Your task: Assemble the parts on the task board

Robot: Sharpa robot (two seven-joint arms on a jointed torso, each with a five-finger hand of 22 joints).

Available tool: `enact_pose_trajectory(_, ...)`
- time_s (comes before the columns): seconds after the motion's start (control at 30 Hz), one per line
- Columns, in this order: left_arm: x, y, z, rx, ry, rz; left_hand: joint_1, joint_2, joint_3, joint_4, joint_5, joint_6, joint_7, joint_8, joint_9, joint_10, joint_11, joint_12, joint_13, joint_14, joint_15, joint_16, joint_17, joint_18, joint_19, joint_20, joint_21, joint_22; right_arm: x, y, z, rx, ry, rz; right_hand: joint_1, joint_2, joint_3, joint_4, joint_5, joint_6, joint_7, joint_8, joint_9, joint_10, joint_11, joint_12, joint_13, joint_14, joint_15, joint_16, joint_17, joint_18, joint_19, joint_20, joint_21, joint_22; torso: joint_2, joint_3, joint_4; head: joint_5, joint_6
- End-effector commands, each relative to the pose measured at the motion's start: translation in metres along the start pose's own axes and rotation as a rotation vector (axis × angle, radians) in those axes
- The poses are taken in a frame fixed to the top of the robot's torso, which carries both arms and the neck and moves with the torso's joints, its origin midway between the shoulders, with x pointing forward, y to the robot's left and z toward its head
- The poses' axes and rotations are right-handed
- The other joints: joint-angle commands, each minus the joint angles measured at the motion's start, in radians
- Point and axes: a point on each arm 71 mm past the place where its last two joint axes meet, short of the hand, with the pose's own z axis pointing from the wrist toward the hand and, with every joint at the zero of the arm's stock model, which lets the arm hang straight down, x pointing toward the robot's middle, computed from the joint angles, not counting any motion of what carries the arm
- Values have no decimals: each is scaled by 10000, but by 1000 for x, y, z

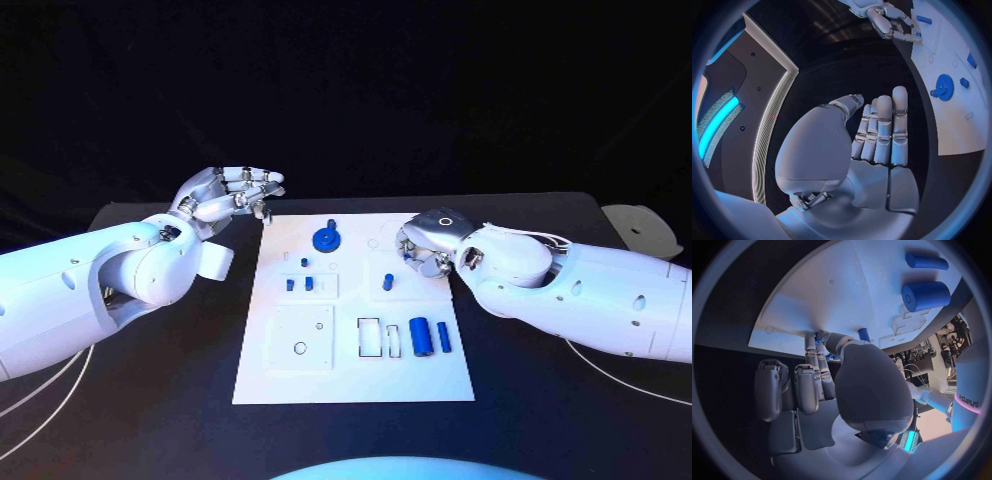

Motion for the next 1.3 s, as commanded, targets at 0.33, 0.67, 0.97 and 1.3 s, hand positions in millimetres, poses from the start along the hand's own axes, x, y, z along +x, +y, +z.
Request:
enact_pose_trajectory(0.33,-1,0,1,-11,-23,-48,167,-4,123,-61,55,-31,44,-60,-21,-105,3,80,14,-98,4,-63,-41,67,11,-13,-63,-9,-3,5,-4,-16,-591,193,-85,90,-14,-60,-97,61,-35,56,30,123,-17,-2,14,584,-86,27,337,-200,299,-69,65,1568,-8,0,-12,20,30)
enact_pose_trajectory(0.67,-4,1,1,-63,-78,-21,172,-19,160,-98,56,-62,63,-76,-32,-152,21,87,10,-115,13,-84,-64,65,5,-11,-63,-6,-11,4,-10,-20,-934,401,-120,80,-20,-70,-131,53,-40,60,43,128,-20,-23,9,585,-90,29,338,-207,312,-74,97,1589,-11,6,-7,17,42)
enact_pose_trajectory(0.97,-6,2,2,-96,-125,0,173,-24,176,-113,57,-77,71,-84,-37,-174,28,90,9,-123,19,-93,-74,64,-1,-8,-64,-5,-25,13,-23,-337,-1499,988,-119,71,-17,-91,-134,52,-44,63,50,130,-26,-34,7,586,-93,31,341,-218,333,-77,146,1620,-10,5,-9,74,52)
enact_pose_trajectory(1.3,0,2,5,-83,-7,-47,169,-26,185,-120,57,-87,77,-90,-41,-186,34,92,8,-129,22,-98,-79,63,-5,-7,-65,-5,-42,63,-29,-1799,-2329,1955,-105,63,17,-187,-27,54,-38,80,84,159,-30,-74,2,598,-104,57,384,-239,374,-92,243,1684,-29,-21,9,423,62)
